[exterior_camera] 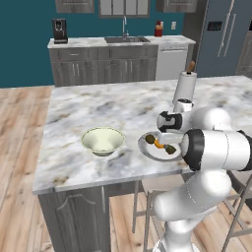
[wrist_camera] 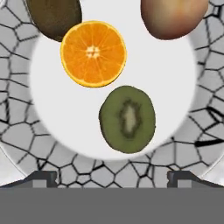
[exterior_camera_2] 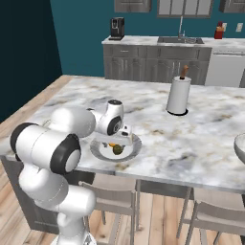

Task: Take the fruits from the plate on the dining counter and place two fruits in each bowl.

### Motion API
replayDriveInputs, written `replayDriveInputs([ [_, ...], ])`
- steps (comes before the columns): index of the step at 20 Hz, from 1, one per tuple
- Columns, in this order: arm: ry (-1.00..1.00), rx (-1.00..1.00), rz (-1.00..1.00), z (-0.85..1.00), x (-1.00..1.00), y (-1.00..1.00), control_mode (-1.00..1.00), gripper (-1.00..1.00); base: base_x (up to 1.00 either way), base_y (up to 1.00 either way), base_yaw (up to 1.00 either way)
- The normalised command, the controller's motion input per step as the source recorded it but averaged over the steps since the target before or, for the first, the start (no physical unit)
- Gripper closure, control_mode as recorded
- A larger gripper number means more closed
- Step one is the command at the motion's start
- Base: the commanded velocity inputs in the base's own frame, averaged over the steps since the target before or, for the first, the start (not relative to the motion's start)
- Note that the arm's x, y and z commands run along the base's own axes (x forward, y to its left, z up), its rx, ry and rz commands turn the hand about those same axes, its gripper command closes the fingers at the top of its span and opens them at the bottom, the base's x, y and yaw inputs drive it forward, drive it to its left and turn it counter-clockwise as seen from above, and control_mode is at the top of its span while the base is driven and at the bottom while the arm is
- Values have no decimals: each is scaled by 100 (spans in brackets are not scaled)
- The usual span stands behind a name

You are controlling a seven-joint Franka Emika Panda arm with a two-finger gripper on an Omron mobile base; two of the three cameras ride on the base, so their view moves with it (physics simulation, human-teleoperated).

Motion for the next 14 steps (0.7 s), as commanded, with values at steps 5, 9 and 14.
replayDriveInputs([
  [5,0,0,0,-30,27,0,-100,-100,0,0,0],
  [9,0,0,0,-19,20,0,-100,-100,0,0,0],
  [14,0,0,0,-11,15,-2,-100,-100,0,0,0],
])
